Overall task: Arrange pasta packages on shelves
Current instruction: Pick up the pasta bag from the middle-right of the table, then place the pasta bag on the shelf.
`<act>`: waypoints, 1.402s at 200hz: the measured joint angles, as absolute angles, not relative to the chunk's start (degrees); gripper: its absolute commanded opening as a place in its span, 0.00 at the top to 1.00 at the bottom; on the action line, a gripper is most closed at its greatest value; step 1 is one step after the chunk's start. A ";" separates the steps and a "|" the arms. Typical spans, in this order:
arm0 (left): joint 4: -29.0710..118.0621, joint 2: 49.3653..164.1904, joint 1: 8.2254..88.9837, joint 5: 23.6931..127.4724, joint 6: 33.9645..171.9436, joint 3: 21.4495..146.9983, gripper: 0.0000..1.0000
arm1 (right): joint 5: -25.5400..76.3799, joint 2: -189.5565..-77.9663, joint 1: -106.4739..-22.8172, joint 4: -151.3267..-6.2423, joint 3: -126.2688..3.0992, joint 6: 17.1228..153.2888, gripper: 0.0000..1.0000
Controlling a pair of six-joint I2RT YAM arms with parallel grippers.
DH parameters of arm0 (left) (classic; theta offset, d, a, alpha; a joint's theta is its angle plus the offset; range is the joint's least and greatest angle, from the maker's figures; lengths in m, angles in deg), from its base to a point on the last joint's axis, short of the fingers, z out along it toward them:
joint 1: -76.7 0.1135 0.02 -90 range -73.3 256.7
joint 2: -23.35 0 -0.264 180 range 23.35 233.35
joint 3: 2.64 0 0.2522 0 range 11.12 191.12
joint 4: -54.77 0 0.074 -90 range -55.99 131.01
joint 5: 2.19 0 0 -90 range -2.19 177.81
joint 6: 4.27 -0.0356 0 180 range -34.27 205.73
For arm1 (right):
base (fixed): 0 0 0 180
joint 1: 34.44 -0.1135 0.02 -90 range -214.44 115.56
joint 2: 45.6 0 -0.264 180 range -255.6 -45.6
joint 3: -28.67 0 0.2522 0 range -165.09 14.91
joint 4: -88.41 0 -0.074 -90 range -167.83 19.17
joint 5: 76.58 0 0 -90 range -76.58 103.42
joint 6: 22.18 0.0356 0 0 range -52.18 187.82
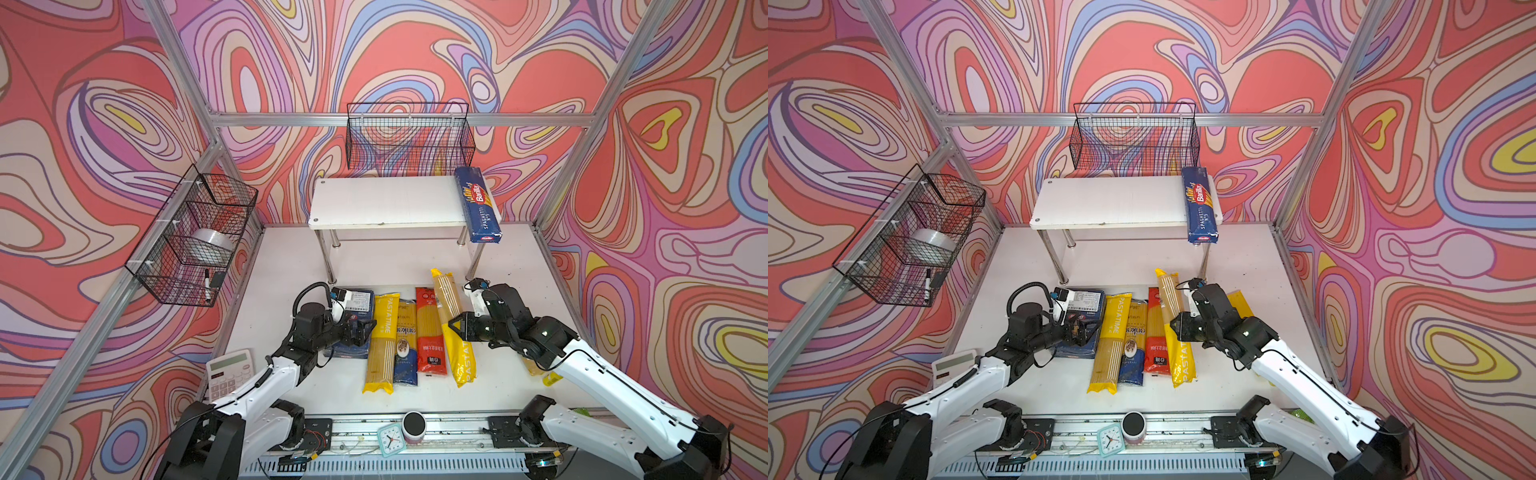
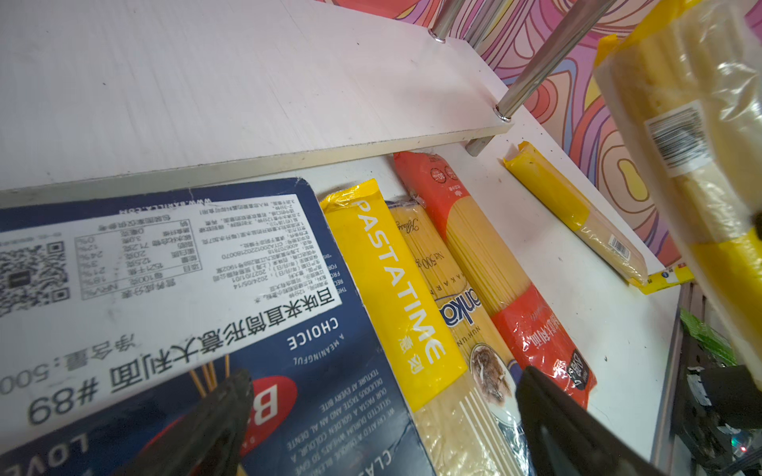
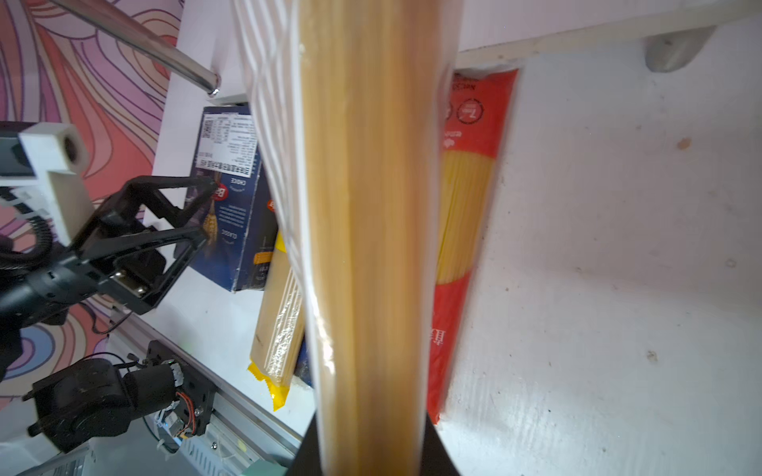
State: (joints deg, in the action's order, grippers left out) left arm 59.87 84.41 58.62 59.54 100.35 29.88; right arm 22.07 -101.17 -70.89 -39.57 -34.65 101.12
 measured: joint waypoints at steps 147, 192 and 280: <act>59.87 85.54 58.25 60.00 99.84 30.19 0.00 | 15.46 -106.85 -83.24 -32.56 -51.44 93.23 0.84; 59.87 85.76 58.07 59.91 99.62 30.23 0.00 | 13.63 -111.31 -83.46 -28.97 -62.04 90.59 0.84; 59.87 85.74 57.90 59.93 99.47 30.23 0.00 | 7.60 -119.05 -83.57 -22.85 -75.68 88.60 0.84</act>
